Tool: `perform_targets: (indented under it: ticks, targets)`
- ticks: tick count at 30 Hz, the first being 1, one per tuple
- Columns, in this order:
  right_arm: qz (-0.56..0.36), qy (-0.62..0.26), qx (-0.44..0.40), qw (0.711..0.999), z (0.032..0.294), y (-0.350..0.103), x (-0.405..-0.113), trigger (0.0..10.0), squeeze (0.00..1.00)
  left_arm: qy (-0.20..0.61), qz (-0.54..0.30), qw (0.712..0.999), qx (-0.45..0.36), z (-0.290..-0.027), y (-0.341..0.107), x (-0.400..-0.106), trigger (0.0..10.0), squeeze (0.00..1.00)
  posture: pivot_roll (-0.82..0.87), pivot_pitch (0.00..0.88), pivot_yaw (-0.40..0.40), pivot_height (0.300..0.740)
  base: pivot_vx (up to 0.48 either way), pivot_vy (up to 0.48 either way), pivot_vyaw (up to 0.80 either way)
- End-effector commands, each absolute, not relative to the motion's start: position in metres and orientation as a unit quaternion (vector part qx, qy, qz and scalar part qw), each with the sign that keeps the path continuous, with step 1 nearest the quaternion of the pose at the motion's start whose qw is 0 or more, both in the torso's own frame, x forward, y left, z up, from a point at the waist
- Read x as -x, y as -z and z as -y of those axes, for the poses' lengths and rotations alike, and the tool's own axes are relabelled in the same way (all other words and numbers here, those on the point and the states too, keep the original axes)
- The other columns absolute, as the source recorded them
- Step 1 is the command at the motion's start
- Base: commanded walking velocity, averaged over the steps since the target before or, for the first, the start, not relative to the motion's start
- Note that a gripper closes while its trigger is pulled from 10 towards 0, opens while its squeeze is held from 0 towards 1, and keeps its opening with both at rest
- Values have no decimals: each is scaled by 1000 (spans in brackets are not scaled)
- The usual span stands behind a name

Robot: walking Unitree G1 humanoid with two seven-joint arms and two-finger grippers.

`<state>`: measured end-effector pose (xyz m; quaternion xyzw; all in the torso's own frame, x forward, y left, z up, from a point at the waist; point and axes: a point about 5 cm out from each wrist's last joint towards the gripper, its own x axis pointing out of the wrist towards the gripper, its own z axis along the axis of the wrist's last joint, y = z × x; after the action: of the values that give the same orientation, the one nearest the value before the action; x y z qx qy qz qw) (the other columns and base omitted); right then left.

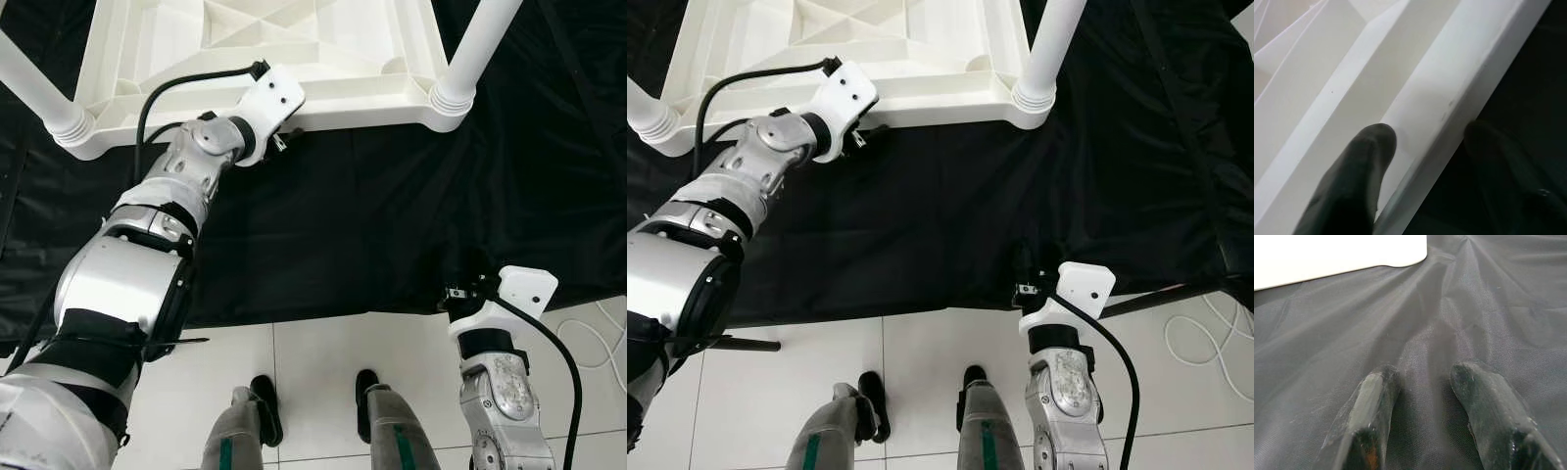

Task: Building children table

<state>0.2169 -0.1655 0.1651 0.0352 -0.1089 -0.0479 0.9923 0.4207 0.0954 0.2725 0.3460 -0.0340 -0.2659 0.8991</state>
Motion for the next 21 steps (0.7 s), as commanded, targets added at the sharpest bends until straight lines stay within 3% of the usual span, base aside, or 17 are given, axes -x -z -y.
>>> perform_targets:
  ticks: [1, 2, 21]
  targets:
    - [50, 52, -44, 996, 164, -144, -215, 10000, 0, 207, -27, 912, -353, -113, -238, -422, 2000, 0, -186, 375, 126, 740, 0, 0, 0]
    - [50, 52, -43, 996, 164, -144, -215, 10000, 0, 214, -30, 910, -354, -113, -235, -422, 0, 0, -180, 373, 127, 740, 0, 0, 0]
    - [53, 50, -42, 996, 165, -143, -222, 10000, 0, 347, -56, 875, -334, -92, -200, -406, 0, 0, -171, 353, 141, 740, 0, 0, 0]
